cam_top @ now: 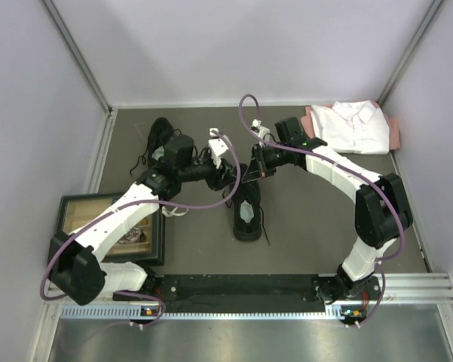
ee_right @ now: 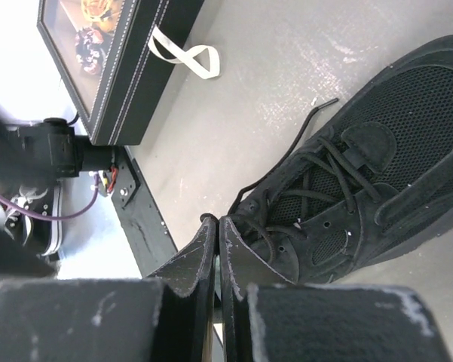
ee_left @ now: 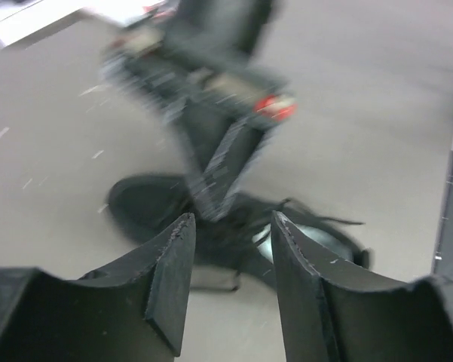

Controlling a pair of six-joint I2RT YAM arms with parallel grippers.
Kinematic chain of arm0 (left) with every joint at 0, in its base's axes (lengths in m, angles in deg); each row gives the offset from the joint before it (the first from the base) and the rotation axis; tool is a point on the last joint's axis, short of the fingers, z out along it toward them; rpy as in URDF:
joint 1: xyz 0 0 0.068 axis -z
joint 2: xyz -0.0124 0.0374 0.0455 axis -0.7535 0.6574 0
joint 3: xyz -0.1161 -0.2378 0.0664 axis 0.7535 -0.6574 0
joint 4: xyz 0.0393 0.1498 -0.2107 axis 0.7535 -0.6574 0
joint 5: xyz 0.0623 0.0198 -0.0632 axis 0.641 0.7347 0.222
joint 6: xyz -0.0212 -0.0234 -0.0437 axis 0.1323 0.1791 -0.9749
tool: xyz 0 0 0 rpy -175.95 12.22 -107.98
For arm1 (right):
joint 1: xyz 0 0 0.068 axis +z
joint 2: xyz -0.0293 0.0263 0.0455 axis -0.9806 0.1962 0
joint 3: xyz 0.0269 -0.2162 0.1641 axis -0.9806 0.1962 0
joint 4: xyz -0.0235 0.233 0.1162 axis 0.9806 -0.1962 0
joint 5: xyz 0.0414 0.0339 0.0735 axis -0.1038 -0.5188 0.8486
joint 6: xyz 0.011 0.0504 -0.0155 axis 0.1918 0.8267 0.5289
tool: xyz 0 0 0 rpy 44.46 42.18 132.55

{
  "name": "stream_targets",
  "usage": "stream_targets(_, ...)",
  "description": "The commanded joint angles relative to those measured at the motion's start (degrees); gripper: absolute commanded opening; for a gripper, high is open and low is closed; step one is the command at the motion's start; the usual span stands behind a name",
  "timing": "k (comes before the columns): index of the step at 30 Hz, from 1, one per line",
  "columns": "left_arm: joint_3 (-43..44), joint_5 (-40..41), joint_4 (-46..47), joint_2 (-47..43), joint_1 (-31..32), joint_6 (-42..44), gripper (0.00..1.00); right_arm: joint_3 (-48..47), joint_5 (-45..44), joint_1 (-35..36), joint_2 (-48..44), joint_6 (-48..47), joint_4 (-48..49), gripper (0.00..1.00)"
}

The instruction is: Tie the shoes

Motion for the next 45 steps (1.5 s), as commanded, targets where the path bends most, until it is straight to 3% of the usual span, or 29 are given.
stream_targets(1, -2.29, -1.25, -1.59, 0.86, -5.53, -4.2, 0.49, -0.54, 2.43, 0.23, -1.93, -0.03, 1.73, 0.0)
stream_targets(10, -2.21, -16.1, 0.95, 6.48, -6.59, -2.54, 0.54, 0.78, 4.18, 0.23, -3.69, 1.29, 2.17, 0.0)
stream_targets(19, -1.33, -15.32, 2.72, 10.79, -5.98, -4.12, 0.5, 1.57, 5.06, 0.31, -4.57, 1.91, 2.43, 0.0)
stream_targets(22, -0.54, -15.67, 3.16, 12.11, -5.81, -4.65, 0.46, 2.1, 5.33, 0.31, -4.83, 2.08, 2.7, 0.0)
stream_targets(28, 0.87, -16.29, 4.47, 13.52, -5.1, -5.35, 0.24, 2.19, 5.68, 0.23, -5.18, 2.0, 2.52, 0.0)
stream_targets(32, 1.4, -17.25, 5.26, 13.78, -5.1, -6.05, 0.19, 2.1, 5.86, 0.31, -5.45, 2.0, 2.35, 0.0)
stream_targets(37, 1.57, -18.04, 5.8, 13.43, -5.01, -5.88, 0.0, 2.45, 5.86, 0.31, -5.45, 1.82, 2.26, 0.0)
stream_targets(42, 1.66, -20.24, 2.55, 11.32, -5.01, -2.2, 0.0, 2.28, 5.77, 0.31, -5.45, 0.95, 1.03, 0.0)
stream_targets(45, 0.96, -22.7, -1.49, 9.04, -5.01, 2.55, 0.0, 2.1, 5.77, 0.31, -5.45, 0.33, -0.03, 0.12)
